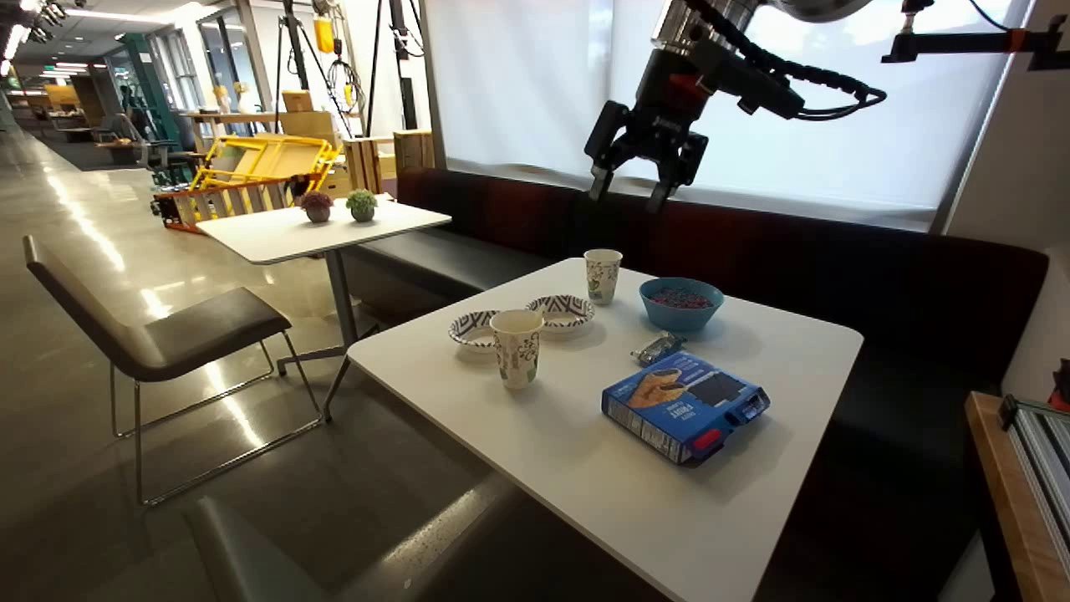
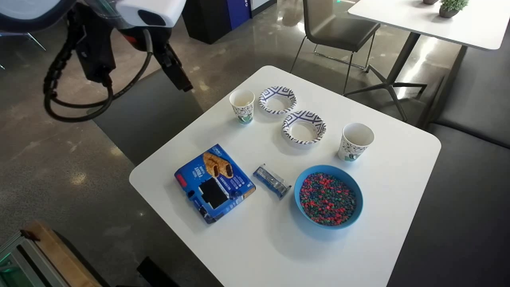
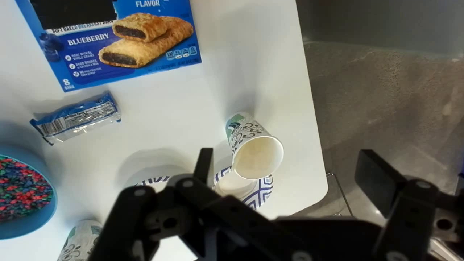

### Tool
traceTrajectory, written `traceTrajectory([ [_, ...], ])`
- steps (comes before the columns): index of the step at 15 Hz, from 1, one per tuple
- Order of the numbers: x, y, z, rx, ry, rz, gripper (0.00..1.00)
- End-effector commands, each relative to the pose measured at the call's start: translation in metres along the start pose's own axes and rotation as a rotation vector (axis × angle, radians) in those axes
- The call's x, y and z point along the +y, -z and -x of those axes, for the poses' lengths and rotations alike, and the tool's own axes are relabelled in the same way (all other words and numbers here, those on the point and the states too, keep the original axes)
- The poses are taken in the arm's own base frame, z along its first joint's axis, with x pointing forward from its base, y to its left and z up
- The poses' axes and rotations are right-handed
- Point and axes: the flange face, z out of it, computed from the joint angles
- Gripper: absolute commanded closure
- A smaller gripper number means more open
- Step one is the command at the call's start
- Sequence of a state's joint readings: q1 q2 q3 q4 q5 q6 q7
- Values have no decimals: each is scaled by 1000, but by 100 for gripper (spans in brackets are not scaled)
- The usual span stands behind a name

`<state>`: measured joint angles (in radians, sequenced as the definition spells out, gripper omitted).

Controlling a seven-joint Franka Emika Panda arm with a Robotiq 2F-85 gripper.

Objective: Pick up the white spoon, and then place it in the blue bowl

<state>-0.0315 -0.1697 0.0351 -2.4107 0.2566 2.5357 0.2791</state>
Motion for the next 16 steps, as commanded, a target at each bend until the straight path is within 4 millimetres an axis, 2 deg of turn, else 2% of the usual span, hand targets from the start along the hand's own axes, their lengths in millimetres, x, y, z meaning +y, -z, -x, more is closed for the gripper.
traceTrajectory([
  [1, 0, 0, 0, -2, -1, 1, 0],
  [5, -2, 2, -1, 3, -4, -2, 0],
  [8, 6, -11, -9, -36, 89, 18, 0],
  [11, 17, -28, -23, -55, 207, 33, 0],
  [16, 19, -66, -44, -62, 312, -2, 0],
])
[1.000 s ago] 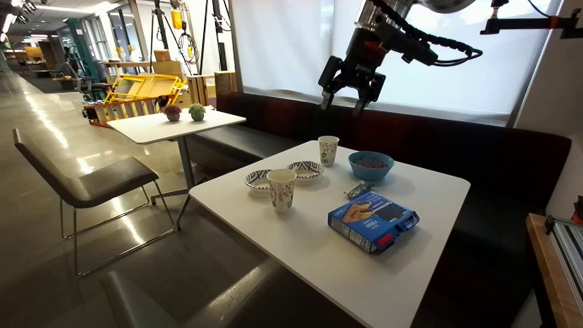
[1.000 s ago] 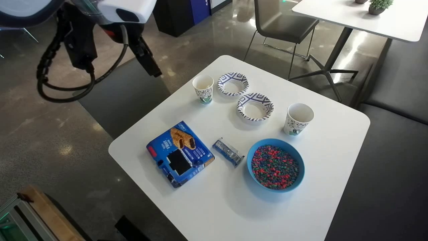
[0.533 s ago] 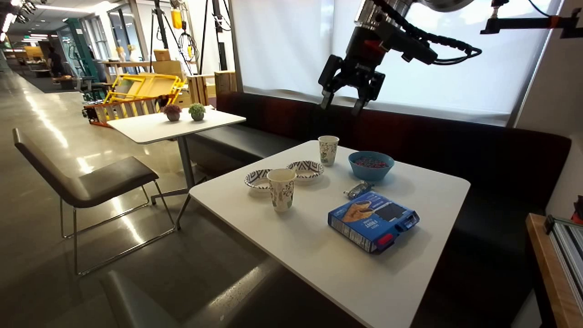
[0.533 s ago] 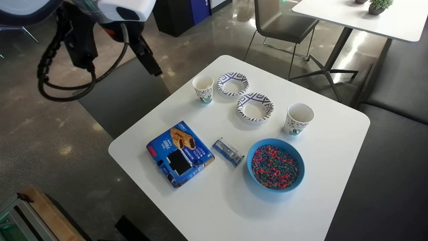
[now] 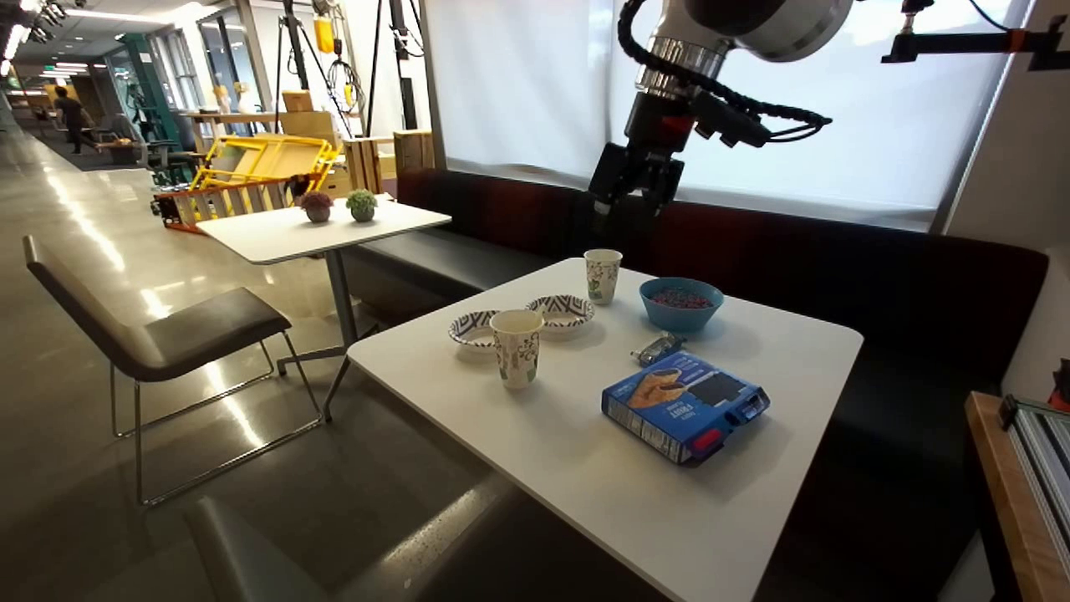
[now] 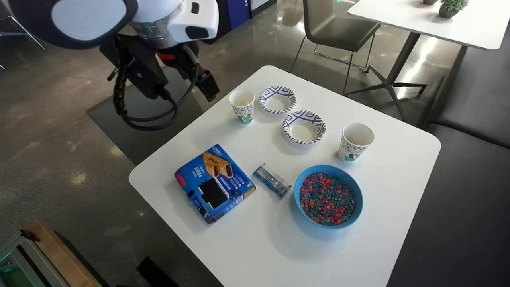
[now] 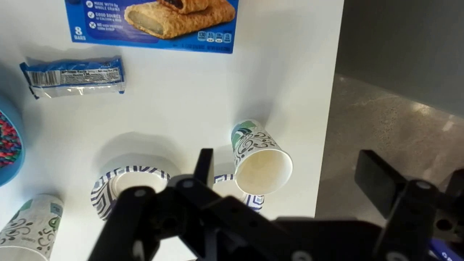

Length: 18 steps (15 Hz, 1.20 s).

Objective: Pick up the white spoon, and then place it in the blue bowl

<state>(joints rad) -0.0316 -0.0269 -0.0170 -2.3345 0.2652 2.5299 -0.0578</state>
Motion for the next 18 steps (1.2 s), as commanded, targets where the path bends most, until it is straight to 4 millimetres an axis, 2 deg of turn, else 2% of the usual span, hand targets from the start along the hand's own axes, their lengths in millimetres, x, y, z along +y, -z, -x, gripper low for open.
traceTrajectory([
  [1, 1, -32, -22, 6, 33, -27, 0],
  [8, 6, -83, -45, 28, -30, -50, 0],
  [12, 2, -108, -53, 16, -61, -63, 0],
  [13, 4, -93, -45, 5, -31, -44, 0],
  [15, 2, -102, -48, 3, -37, -48, 0],
  [18, 2, -105, -51, 3, -41, -49, 0],
])
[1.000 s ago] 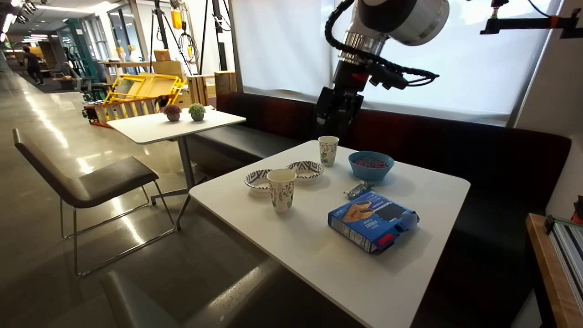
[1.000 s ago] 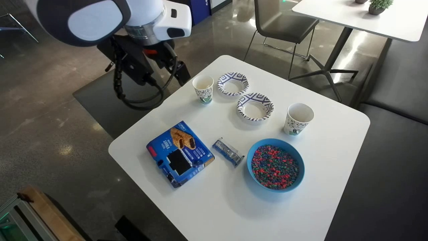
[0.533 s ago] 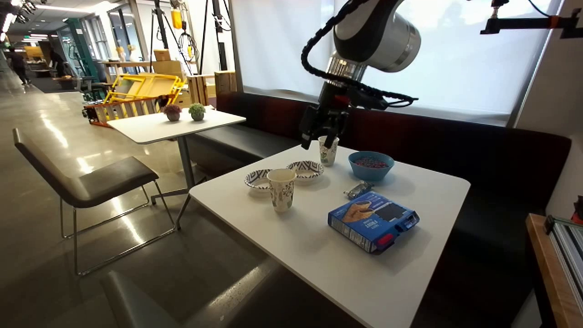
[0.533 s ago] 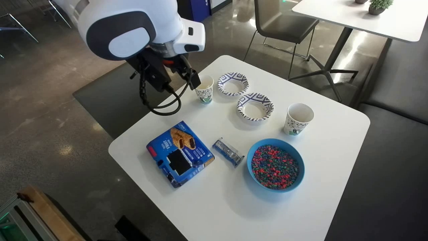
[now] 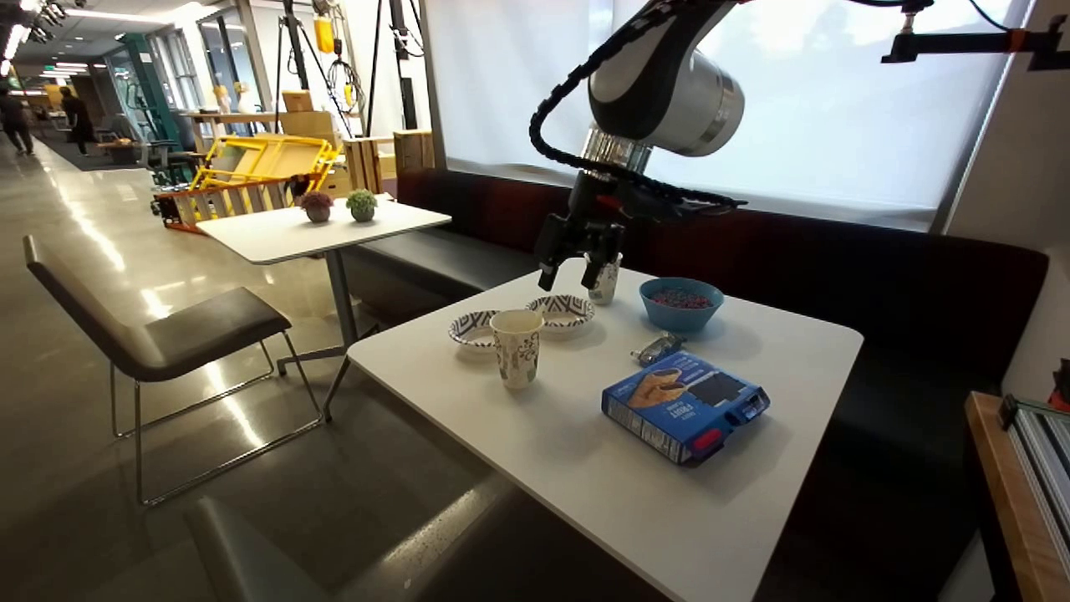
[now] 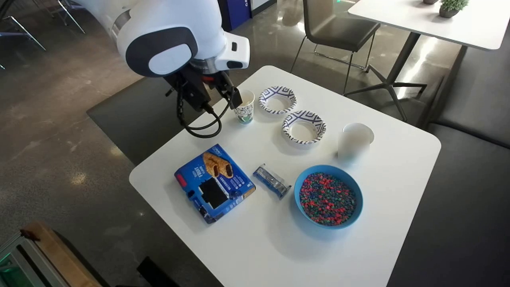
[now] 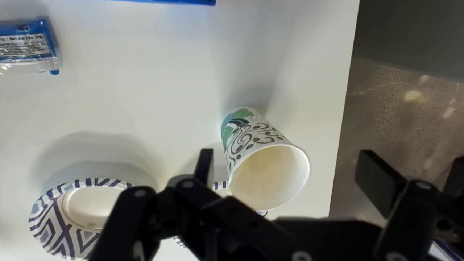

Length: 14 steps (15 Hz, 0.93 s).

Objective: Pick up the white spoon, and then place it in the blue bowl

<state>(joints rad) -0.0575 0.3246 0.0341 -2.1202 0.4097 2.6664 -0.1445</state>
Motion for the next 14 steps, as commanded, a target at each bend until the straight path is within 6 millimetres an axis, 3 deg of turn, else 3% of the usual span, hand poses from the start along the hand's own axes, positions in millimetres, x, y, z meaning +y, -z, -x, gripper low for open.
traceTrajectory([
  [1, 0, 1, -1, 0, -1, 1, 0],
  [5, 0, 1, -1, 0, -2, 0, 0],
  [14, 13, -22, -18, -27, -20, -3, 0],
])
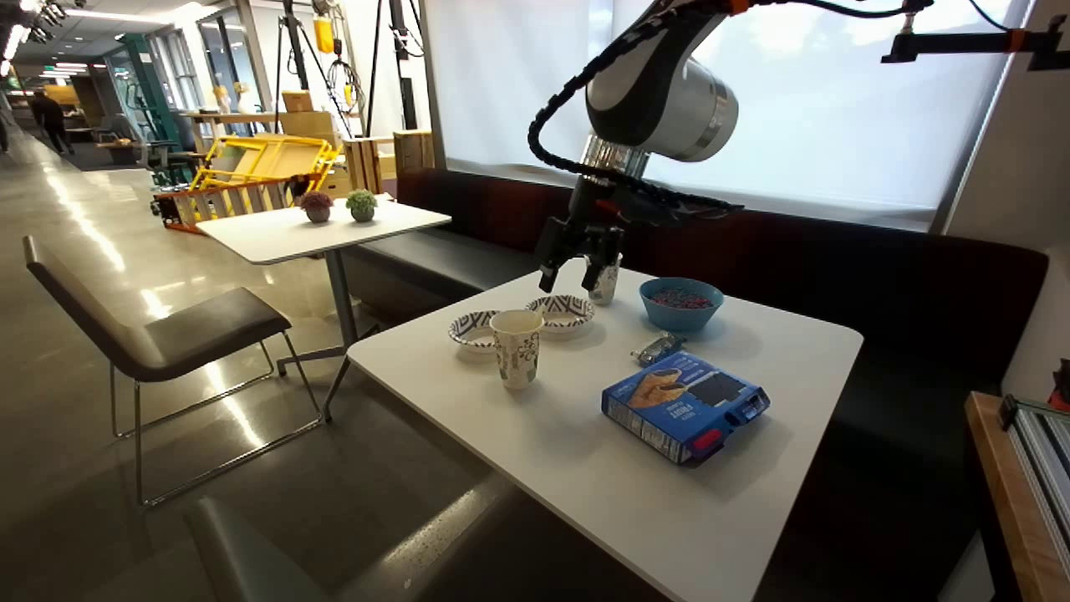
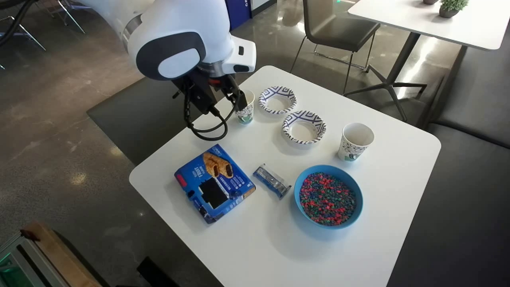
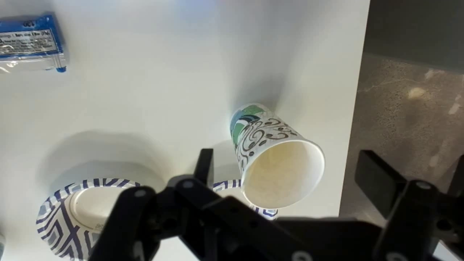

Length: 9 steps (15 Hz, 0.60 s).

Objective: Pick up the white spoon, and then place it in the blue bowl

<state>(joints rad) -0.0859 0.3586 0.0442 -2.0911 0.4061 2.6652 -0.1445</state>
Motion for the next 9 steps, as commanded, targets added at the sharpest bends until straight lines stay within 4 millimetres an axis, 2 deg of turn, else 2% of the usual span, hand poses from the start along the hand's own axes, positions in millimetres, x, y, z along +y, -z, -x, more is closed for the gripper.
traceTrajectory([
  [1, 2, -18, -13, -28, -4, -6, 0],
  [2, 2, -21, -15, -30, -12, -3, 4],
  [3, 2, -25, -17, -29, -14, 0, 15],
  [5, 3, -31, -19, -36, -21, -5, 21],
  [7, 4, -35, -22, -36, -30, -4, 36],
  [9, 5, -39, -24, -37, -37, -6, 45],
])
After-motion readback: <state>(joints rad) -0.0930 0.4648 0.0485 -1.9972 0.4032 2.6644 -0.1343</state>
